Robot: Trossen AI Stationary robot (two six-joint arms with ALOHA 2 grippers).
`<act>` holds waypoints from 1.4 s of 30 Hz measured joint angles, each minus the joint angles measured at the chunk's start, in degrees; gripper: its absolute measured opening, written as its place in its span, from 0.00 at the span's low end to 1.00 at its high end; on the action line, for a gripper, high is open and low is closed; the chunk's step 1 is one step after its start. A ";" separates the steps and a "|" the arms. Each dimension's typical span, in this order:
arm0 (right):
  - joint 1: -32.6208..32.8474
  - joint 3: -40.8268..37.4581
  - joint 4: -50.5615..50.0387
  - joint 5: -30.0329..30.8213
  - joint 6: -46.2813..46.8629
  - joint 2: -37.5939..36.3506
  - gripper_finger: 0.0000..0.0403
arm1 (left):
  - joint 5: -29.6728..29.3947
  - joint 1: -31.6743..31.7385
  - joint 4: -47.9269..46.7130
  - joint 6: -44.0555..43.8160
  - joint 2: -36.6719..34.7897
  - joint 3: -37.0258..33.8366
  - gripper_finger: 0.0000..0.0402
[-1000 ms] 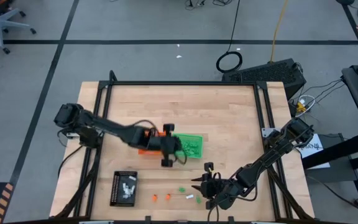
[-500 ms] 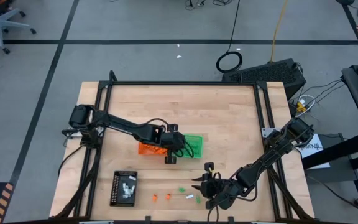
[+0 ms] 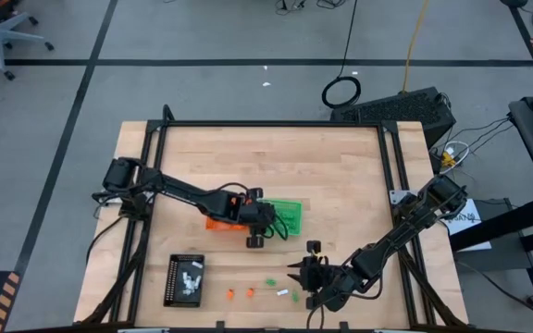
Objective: Sort Halloween decoration
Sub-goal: Put the white skeleton toy into the black bin
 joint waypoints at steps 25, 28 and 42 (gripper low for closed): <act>-0.77 -0.04 6.09 -10.23 12.11 8.69 0.25 | -12.90 -29.81 6.33 -12.36 -3.95 2.50 0.39; -1.19 -0.04 10.07 -14.23 13.14 10.07 0.29 | -15.15 -31.14 8.31 -13.09 -2.88 2.50 0.39; -1.60 0.00 12.21 -18.30 10.08 12.63 0.37 | -17.84 -31.29 12.08 -13.50 -1.40 2.50 0.39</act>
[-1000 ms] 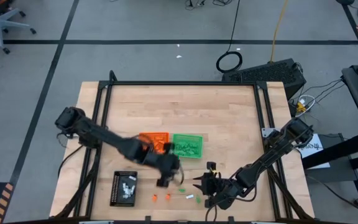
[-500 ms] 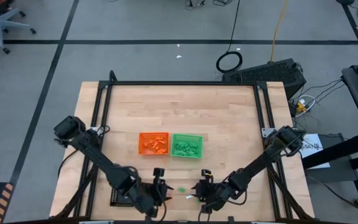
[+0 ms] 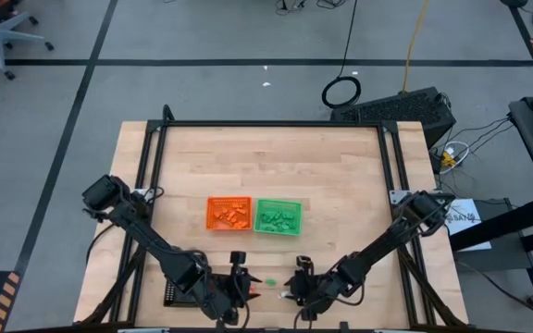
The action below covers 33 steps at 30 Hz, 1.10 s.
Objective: Sort Halloween decoration
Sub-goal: Put the white skeleton toy into the black bin
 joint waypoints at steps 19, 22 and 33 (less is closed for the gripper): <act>-0.28 0.07 4.14 -1.51 -5.18 2.69 0.02 | -1.01 0.00 2.20 -0.11 0.00 0.00 0.39; -0.28 0.02 4.60 -1.44 -5.55 2.72 0.01 | -1.16 0.00 2.15 -1.27 0.00 0.00 0.39; -0.23 -0.07 6.23 -1.78 -3.54 2.67 0.06 | -1.17 -0.23 1.96 -2.64 0.00 0.00 0.39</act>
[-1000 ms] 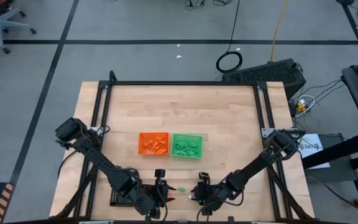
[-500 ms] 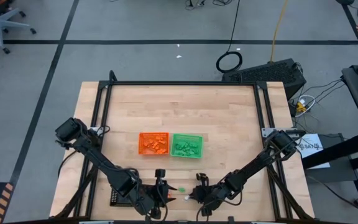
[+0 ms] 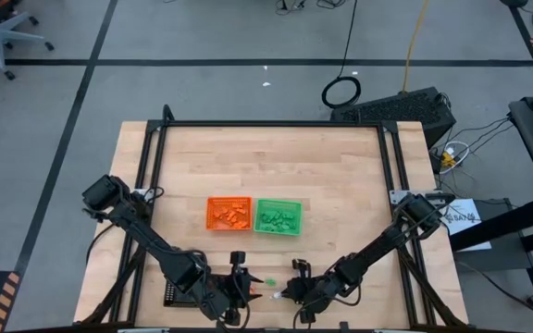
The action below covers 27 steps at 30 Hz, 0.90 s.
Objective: Sort Halloween decoration
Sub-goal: Put the white skeleton toy into the black bin
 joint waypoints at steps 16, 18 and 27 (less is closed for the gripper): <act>-1.15 0.04 4.26 0.40 -5.10 1.47 0.30 | -1.50 0.28 0.08 -0.31 0.00 0.00 0.39; -1.43 0.04 4.50 -0.14 -5.06 1.98 0.28 | -1.56 0.34 0.04 -0.28 0.00 0.00 0.39; -1.93 0.09 4.04 -0.76 -5.26 1.99 0.04 | -1.70 0.27 0.02 1.20 0.00 0.00 0.39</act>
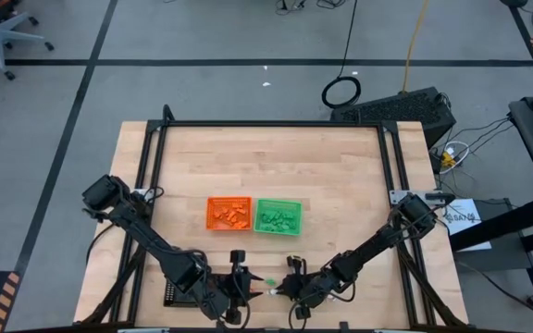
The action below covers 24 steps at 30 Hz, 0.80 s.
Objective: Sort Halloween decoration
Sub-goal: Put the white skeleton toy into the black bin
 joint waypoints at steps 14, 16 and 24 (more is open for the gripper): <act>0.04 -0.07 -1.85 -0.59 -4.44 -5.57 0.00 | 0.00 0.00 0.07 0.11 -0.02 -0.76 0.39; 0.02 -0.07 -4.51 -0.19 -5.66 -7.73 0.00 | 0.00 0.00 0.01 0.20 -0.02 -0.76 0.39; 1.41 -0.07 -17.08 14.89 -12.30 -16.78 0.00 | -2.97 0.02 0.11 4.89 -0.02 -0.76 0.39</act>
